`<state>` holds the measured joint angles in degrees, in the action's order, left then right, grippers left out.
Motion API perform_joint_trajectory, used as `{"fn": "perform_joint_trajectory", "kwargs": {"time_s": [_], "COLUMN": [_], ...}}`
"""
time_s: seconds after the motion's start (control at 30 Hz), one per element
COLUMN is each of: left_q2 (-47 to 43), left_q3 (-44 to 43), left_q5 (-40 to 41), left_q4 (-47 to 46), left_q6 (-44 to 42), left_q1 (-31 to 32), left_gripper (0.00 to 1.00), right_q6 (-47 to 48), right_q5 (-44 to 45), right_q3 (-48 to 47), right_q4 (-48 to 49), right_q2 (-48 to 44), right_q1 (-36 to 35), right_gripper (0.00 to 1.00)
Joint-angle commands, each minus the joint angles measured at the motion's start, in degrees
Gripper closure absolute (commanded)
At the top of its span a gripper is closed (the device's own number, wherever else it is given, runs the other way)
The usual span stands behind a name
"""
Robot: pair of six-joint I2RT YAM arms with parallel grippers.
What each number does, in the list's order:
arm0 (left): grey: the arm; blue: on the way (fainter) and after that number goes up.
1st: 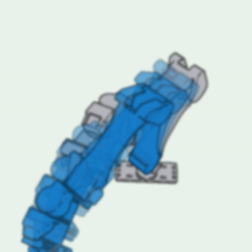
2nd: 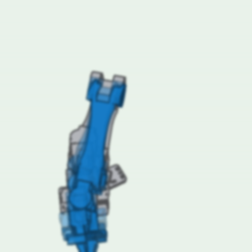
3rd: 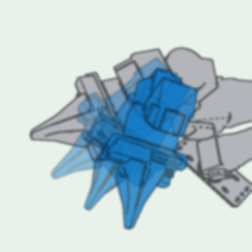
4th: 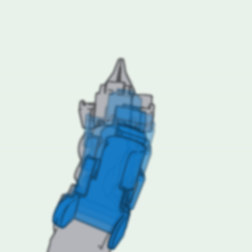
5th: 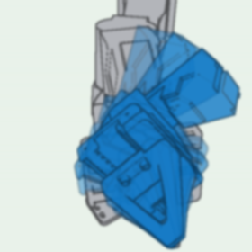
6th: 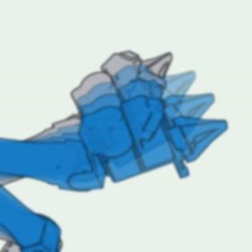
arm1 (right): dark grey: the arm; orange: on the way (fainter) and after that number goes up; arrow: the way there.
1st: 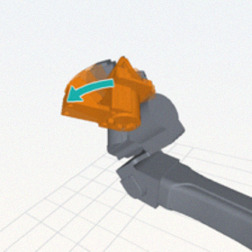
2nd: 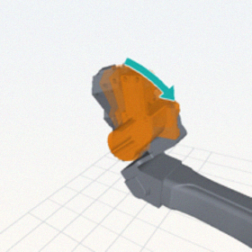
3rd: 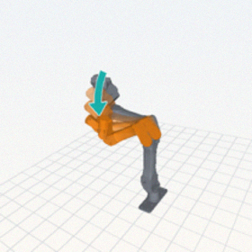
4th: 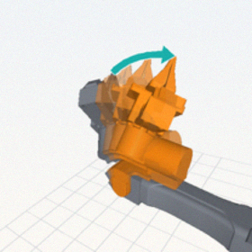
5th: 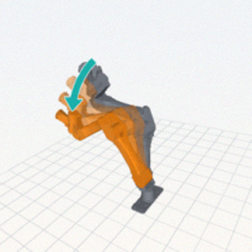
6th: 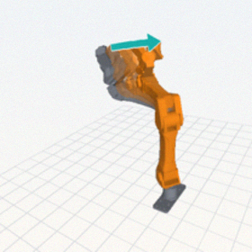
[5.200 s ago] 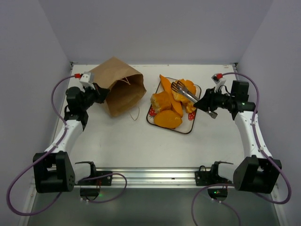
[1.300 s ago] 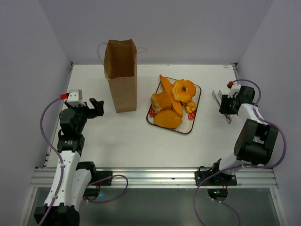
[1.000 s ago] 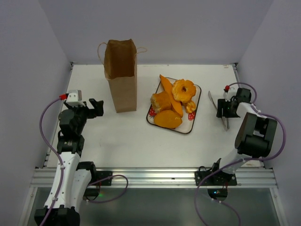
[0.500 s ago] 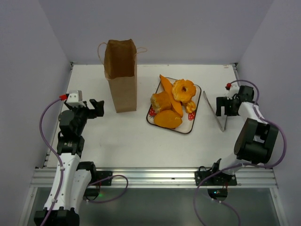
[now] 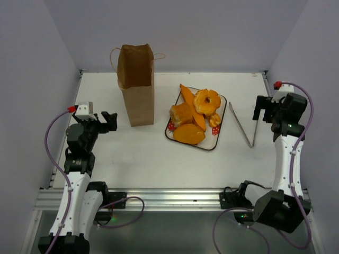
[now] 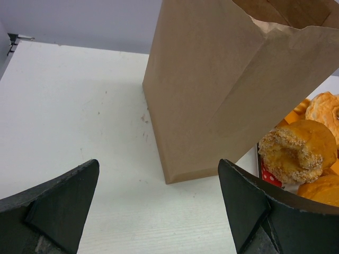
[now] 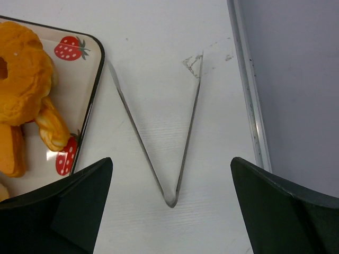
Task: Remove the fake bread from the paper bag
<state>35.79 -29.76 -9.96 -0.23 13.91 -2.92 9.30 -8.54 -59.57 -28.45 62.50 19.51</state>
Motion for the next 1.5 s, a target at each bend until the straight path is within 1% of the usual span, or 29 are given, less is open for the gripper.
{"fn": "perform_joint_trajectory", "kwargs": {"time_s": [0.0,0.07,0.23,0.33,0.4,0.6,0.77,0.97,1.47], "left_q2": [0.2,0.4,0.2,0.1,0.3,0.8,0.9,1.3,0.9], "left_q3": [-0.8,-0.7,-0.4,-0.1,0.1,0.2,0.2,0.1,0.1], "left_q5": [0.3,0.6,1.3,2.0,2.0,1.9,1.9,1.6,0.8], "left_q4": [-0.6,-0.7,-0.9,-1.1,-1.3,-1.3,-1.4,-1.6,-1.7], "left_q6": [-1.3,-1.3,-1.4,-1.4,-1.3,-1.3,-1.3,-1.3,-1.3], "left_q1": [0.4,0.3,0.3,0.3,0.3,0.4,0.3,0.3,0.3], "left_gripper": [0.02,0.02,0.02,0.02,0.02,0.02,0.02,0.02,0.02], "right_q6": [-5.3,-4.4,-1.7,-2.3,-2.9,-3.1,-4.9,-5.8,-7.6], "right_q5": [-0.8,-2.1,-2.8,-3.2,-3.3,1.5,0.1,1.4,2.4], "right_q3": [0.1,2.5,9.9,10.7,10.6,11.1,11.3,12.6,12.9], "right_q4": [-4.0,-2.3,2.9,3.8,3.9,3.6,3.0,4.7,5.3], "right_q2": [-3.0,-5.0,-13.7,-16.2,-16.4,-16.3,-17.2,-18.8,-18.3], "right_q1": [-0.1,-0.1,0.0,-0.1,-0.1,-0.1,0.0,-0.1,0.0], "right_gripper": [0.01,0.01,0.01,0.01,0.01,0.01,0.01,0.01,0.01]}}
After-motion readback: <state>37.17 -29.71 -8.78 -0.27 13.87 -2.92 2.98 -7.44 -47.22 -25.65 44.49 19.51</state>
